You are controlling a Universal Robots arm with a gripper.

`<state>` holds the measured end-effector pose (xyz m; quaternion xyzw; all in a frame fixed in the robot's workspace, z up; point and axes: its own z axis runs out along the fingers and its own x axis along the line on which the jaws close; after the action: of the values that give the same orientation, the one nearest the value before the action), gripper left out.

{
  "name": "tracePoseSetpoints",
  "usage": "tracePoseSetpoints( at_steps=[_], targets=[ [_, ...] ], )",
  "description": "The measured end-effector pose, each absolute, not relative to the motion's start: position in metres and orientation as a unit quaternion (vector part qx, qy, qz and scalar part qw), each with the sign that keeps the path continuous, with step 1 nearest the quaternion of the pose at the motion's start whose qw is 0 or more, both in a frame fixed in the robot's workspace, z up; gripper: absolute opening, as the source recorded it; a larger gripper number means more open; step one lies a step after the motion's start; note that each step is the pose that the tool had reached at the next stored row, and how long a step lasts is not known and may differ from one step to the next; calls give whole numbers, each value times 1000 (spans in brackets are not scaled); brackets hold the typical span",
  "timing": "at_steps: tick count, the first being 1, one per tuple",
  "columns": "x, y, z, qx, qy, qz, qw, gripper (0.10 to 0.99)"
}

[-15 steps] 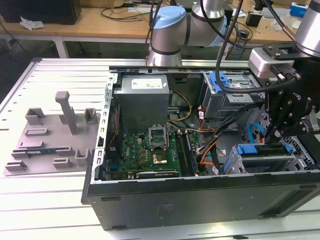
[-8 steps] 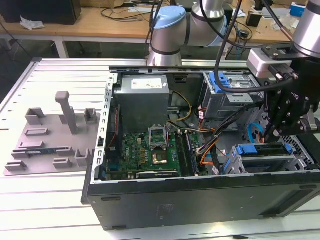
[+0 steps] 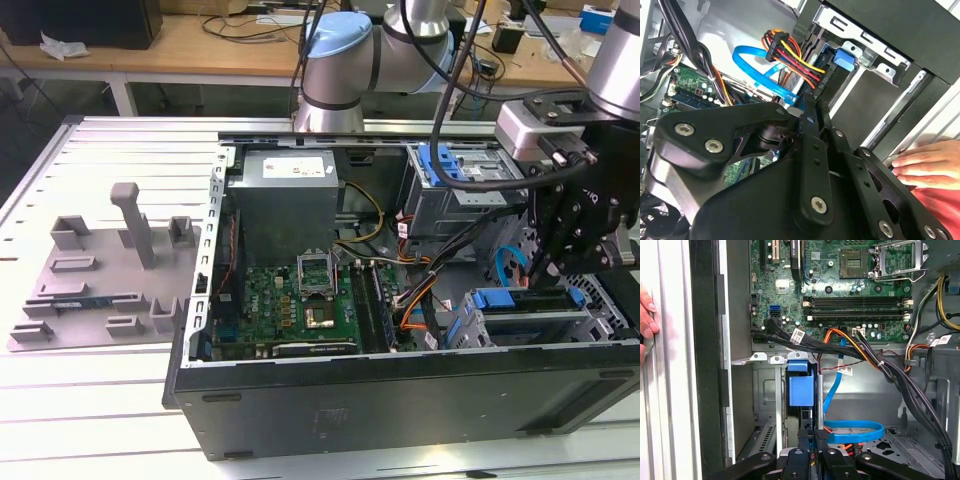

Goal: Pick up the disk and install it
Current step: 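Insert the second disk wire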

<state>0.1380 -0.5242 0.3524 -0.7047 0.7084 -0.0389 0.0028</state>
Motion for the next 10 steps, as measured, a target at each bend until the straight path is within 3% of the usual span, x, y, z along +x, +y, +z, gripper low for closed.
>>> tracePoseSetpoints(
  at_steps=[10],
  targets=[
    [139, -524, 348, -705, 708, -39, 3, 161]
  ],
)
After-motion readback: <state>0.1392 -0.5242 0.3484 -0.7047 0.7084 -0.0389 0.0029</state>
